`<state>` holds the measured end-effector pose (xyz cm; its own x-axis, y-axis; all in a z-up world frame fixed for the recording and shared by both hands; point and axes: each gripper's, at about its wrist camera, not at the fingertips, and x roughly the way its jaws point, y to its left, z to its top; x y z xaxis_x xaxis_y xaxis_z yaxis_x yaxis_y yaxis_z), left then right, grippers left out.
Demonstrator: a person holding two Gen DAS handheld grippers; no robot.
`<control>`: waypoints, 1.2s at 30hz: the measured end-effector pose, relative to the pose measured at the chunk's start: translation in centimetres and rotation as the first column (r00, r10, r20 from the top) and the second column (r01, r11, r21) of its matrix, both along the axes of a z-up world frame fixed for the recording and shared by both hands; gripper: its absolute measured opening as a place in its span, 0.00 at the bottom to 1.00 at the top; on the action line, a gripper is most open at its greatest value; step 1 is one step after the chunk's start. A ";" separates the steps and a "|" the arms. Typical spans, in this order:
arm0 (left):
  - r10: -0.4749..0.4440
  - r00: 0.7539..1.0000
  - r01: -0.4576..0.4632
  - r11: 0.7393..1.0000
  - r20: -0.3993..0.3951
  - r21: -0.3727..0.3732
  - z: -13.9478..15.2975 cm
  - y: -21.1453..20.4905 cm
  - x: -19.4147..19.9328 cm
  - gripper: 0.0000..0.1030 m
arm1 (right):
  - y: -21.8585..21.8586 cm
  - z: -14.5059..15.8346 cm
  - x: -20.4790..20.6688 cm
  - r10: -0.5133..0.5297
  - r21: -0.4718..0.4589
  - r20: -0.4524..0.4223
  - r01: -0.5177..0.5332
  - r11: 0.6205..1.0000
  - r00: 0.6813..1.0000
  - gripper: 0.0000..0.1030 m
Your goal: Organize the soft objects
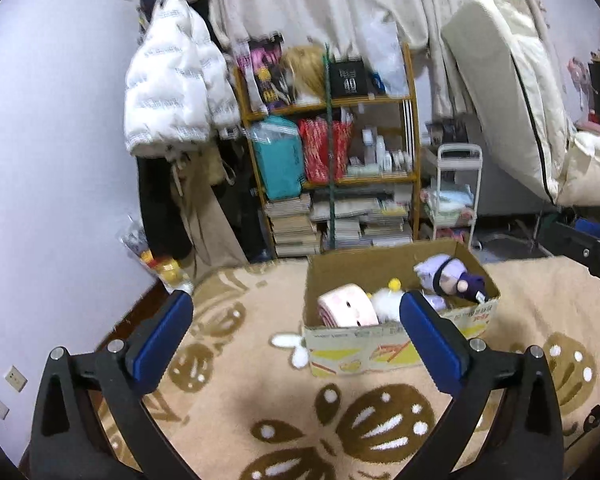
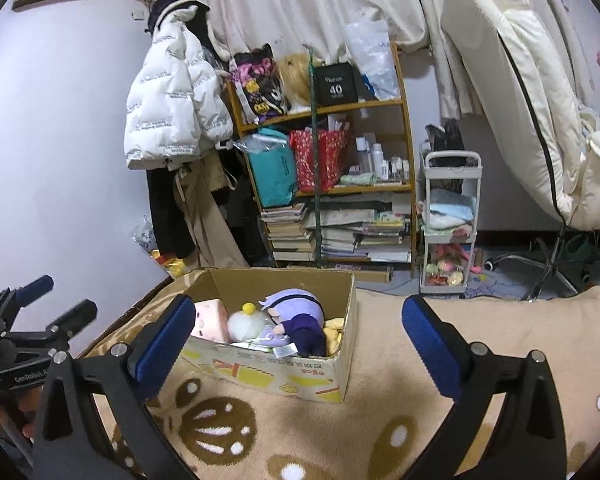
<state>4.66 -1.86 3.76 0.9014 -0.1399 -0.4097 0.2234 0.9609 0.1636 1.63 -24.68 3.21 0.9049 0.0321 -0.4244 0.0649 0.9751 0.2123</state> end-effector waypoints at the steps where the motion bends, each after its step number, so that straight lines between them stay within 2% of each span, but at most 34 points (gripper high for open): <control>1: -0.002 1.000 0.002 1.000 0.016 -0.003 0.2 0.2 -0.6 0.99 | 0.2 0.2 -0.4 -0.005 -0.008 0.009 0.005 1.000 1.000 1.00; 7: 0.020 0.998 -0.016 0.998 0.061 -0.062 1.8 2.1 -3.5 0.99 | 1.0 1.5 -3.2 -0.019 -0.035 0.064 0.021 0.999 0.998 1.00; 19: 0.045 0.997 -0.039 0.993 0.062 -0.107 2.0 4.6 -6.4 0.99 | 1.3 1.9 -7.1 -0.022 -0.050 0.067 0.026 0.998 0.997 1.00; 31: 0.043 0.999 -0.041 0.994 0.019 -0.100 0.5 4.2 -5.7 0.99 | 0.9 0.7 -6.5 -0.032 -0.046 0.029 0.033 0.998 0.999 1.00; 36: 0.044 0.999 -0.044 0.996 0.005 -0.073 -0.5 3.5 -5.0 0.99 | 0.8 -0.1 -5.7 -0.039 -0.059 0.011 0.039 0.997 0.999 1.00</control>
<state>-0.34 1.61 3.25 0.9101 -0.1294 -0.3937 0.1800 0.9791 0.0943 -4.07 -23.84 3.15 0.9093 -0.0282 -0.4153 0.1012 0.9827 0.1549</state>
